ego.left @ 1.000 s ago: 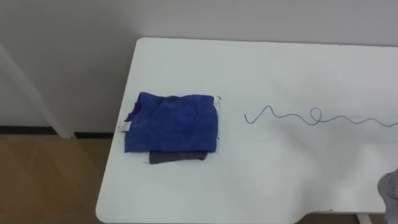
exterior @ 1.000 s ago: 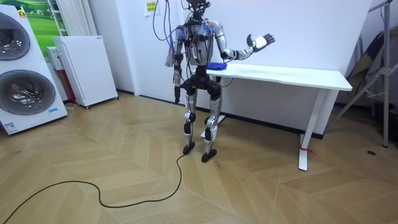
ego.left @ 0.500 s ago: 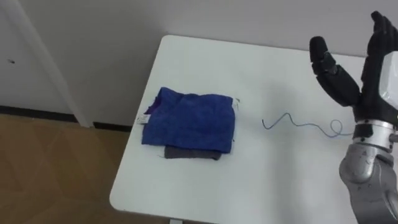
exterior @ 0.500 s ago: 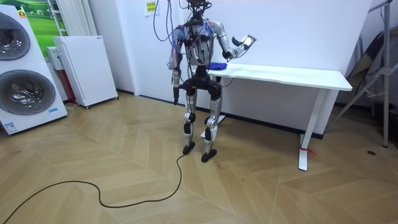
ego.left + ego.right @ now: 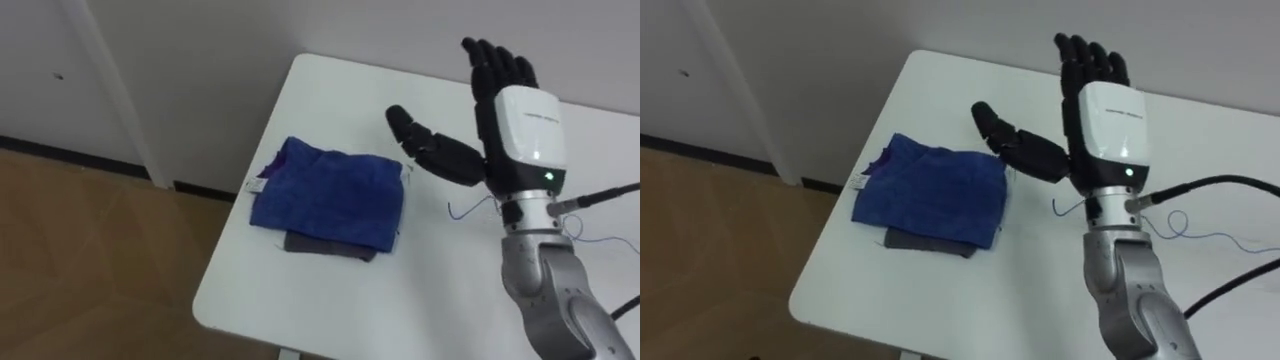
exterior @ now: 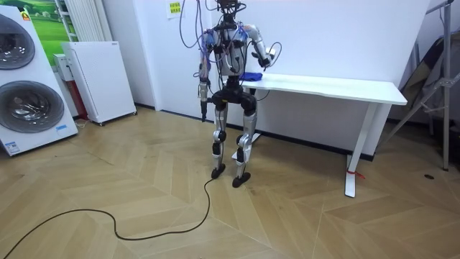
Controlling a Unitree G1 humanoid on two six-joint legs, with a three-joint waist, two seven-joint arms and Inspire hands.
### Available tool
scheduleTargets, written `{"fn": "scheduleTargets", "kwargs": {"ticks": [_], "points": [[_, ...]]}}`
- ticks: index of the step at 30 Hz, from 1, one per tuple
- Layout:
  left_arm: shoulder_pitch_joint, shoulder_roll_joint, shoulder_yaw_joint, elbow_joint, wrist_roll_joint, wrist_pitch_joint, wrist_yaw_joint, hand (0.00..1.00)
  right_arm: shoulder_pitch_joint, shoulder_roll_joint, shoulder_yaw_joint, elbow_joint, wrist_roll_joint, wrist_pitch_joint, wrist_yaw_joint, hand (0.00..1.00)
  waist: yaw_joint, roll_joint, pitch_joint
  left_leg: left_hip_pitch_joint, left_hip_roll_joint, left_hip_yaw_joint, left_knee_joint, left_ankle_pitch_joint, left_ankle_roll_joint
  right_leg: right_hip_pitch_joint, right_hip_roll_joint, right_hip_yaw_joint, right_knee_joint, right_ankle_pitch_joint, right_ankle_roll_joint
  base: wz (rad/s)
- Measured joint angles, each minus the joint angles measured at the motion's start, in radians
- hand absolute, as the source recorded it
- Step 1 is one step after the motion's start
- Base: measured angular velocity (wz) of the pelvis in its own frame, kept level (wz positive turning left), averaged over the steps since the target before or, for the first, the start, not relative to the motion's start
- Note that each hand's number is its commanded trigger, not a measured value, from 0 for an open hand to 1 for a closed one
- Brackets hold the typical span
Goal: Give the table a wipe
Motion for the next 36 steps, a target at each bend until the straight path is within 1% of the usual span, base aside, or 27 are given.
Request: {"fn": "scheduleTargets", "kwargs": {"ticks": [2,5,8,10,13,17,19,21,22,25,29,36], "points": [[-0.004,0.003,-0.019,0.002,0.000,0.000,0.004,0.00,0.000,0.000,0.032,0.008,-0.013,0.001,0.006,0.00,0.012,-0.001,0.0015,0.004,-0.001,-0.003,0.000,0.000,0.000,0.006,0.000,-0.003,-0.002,0.000,0.000,0.05],[-0.005,0.005,-0.035,0.003,0.001,0.000,0.004,0.00,0.000,0.001,0.045,0.015,-0.056,0.001,0.023,0.00,0.020,-0.004,0.0022,0.002,-0.005,-0.009,-0.001,0.000,0.000,0.014,-0.002,-0.009,-0.016,0.000,0.000,0.08],[-0.003,0.005,-0.036,0.003,0.002,0.002,0.004,0.00,0.000,0.002,0.045,0.015,-0.092,0.001,0.029,0.00,0.021,-0.006,0.0022,-0.002,-0.006,-0.016,-0.001,0.000,0.000,0.014,-0.004,-0.026,-0.016,0.000,0.000,0.10],[-0.003,0.005,-0.036,0.004,0.004,0.002,0.001,0.00,0.000,0.004,0.049,0.015,-0.115,0.003,0.038,0.00,0.023,-0.009,0.0018,-0.003,-0.009,-0.023,-0.001,0.001,0.002,0.016,-0.005,-0.029,-0.016,0.000,0.000,0.10],[-0.004,0.005,-0.036,0.005,0.006,0.002,-0.001,0.00,0.000,0.005,0.089,0.015,-0.116,0.022,0.050,0.00,0.034,-0.012,0.0014,-0.002,-0.010,-0.026,-0.001,0.001,0.002,0.018,-0.006,-0.030,-0.016,0.000,0.000,0.02],[-0.008,0.005,-0.036,0.005,0.007,0.001,-0.004,0.00,0.000,0.006,0.133,0.015,-0.120,0.022,0.084,0.00,0.046,-0.011,0.0021,-0.001,-0.012,-0.030,-0.001,0.002,0.003,0.021,-0.008,-0.030,-0.017,0.000,0.001,0.02],[-0.006,0.005,-0.036,0.005,0.009,0.001,-0.004,0.00,0.000,0.008,0.154,0.028,-0.128,0.020,0.092,0.00,0.047,-0.010,0.0035,0.000,-0.015,-0.038,-0.001,0.002,0.004,0.027,-0.009,-0.032,-0.019,0.000,0.001,0.12],[-0.007,0.005,-0.036,0.005,0.009,0.001,-0.004,0.00,0.000,0.017,0.156,0.052,-0.131,0.019,0.110,0.00,0.052,-0.010,0.0040,0.000,-0.015,-0.042,-0.001,0.002,0.004,0.029,-0.009,-0.032,-0.020,0.000,0.001,0.07],[-0.007,0.005,-0.036,0.005,0.009,0.000,-0.004,0.00,-0.001,0.026,0.156,0.073,-0.131,0.020,0.112,0.00,0.056,-0.011,0.0051,0.000,-0.016,-0.044,0.000,0.002,0.004,0.031,-0.009,-0.036,-0.023,0.000,0.001,0.03],[-0.009,0.005,-0.036,0.006,0.009,0.000,-0.004,0.00,-0.001,0.035,0.160,0.119,-0.131,0.021,0.126,0.00,0.065,-0.016,0.0076,-0.006,-0.017,-0.058,0.002,0.002,0.004,0.033,-0.010,-0.055,-0.031,0.000,0.001,0.09],[-0.006,0.006,-0.036,0.016,0.025,-0.003,-0.005,0.00,-0.001,0.037,0.174,0.127,-0.138,0.021,0.142,0.00,0.072,-0.015,0.0103,-0.013,-0.017,-0.059,0.005,0.003,0.004,0.031,-0.009,-0.056,-0.032,0.000,0.001,0.04],[0.009,0.011,-0.054,0.019,0.049,-0.006,-0.004,0.00,0.011,0.037,0.240,0.132,-0.133,0.010,0.165,0.00,0.073,-0.021,0.0072,-0.028,-0.019,-0.069,0.006,0.003,0.004,0.021,-0.010,-0.060,-0.033,0.002,0.003,0.04]]}}
